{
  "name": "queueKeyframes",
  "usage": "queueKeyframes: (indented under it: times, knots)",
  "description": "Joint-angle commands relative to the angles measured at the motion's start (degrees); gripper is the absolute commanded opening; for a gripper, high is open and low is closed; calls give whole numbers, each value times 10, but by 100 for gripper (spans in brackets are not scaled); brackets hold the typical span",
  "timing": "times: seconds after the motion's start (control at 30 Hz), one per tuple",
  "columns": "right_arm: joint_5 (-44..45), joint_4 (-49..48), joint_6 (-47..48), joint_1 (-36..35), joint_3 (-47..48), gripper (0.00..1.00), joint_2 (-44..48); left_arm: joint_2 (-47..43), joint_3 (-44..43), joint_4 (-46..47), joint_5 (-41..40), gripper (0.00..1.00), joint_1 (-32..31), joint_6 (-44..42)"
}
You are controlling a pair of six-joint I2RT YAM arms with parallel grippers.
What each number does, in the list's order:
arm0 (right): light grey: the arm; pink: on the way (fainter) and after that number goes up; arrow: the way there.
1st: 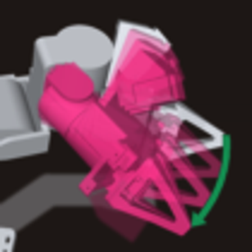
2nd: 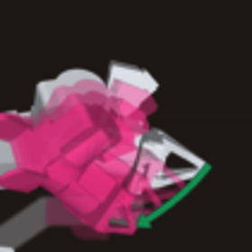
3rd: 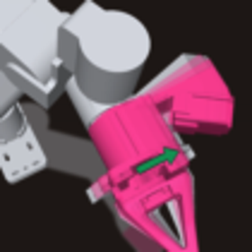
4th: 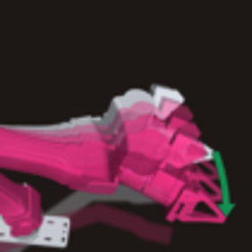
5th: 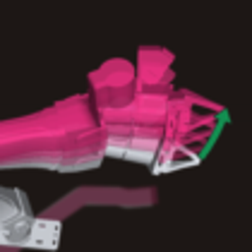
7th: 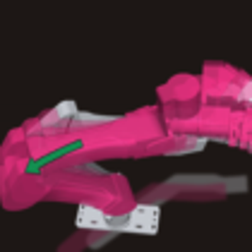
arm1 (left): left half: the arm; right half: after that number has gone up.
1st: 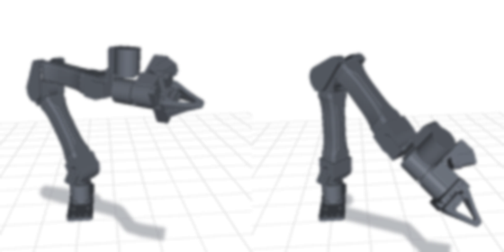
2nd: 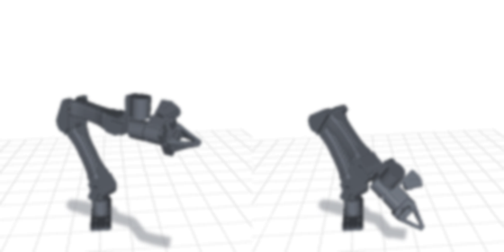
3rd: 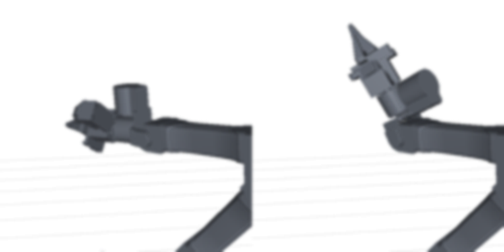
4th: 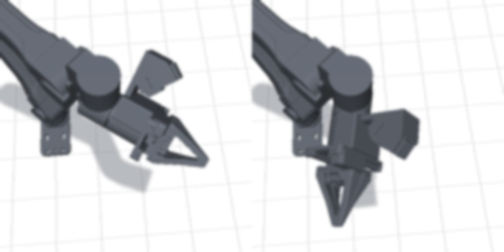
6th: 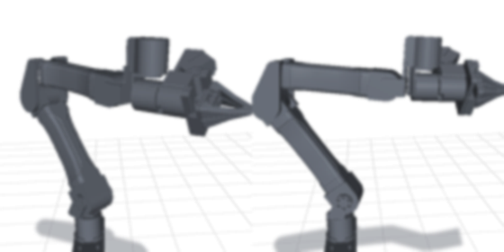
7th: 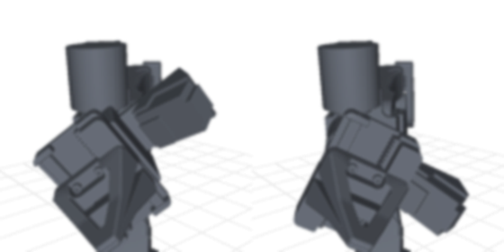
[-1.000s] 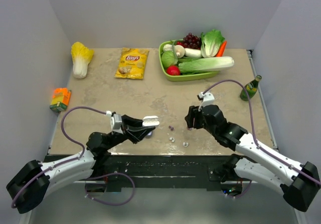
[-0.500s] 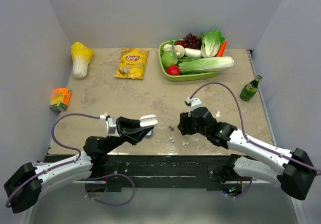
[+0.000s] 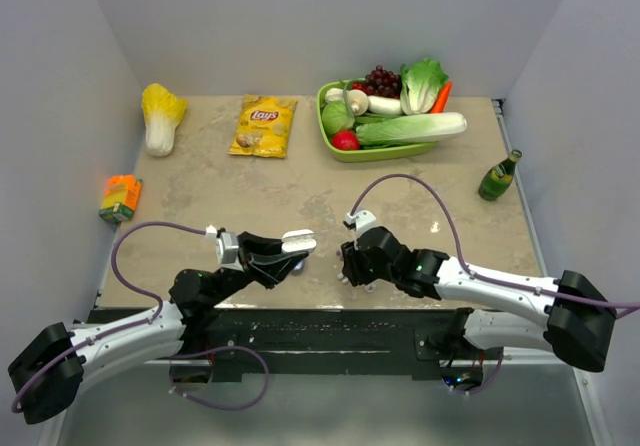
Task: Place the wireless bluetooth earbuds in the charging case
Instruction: Pick up the earbud from the center of the board.
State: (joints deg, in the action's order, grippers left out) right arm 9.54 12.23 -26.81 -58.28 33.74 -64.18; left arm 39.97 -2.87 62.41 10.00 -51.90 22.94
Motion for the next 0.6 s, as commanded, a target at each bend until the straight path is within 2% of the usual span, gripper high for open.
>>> queueKeyframes:
  times: [0.0,0.57]
  knots:
    - [25,-33,-11,-3,7,41,-32,2,67,23,-6,0,-4,-3]
    - [36,-60,-2,-3,4,43,-105,6,86,32,-9,0,-4,4]
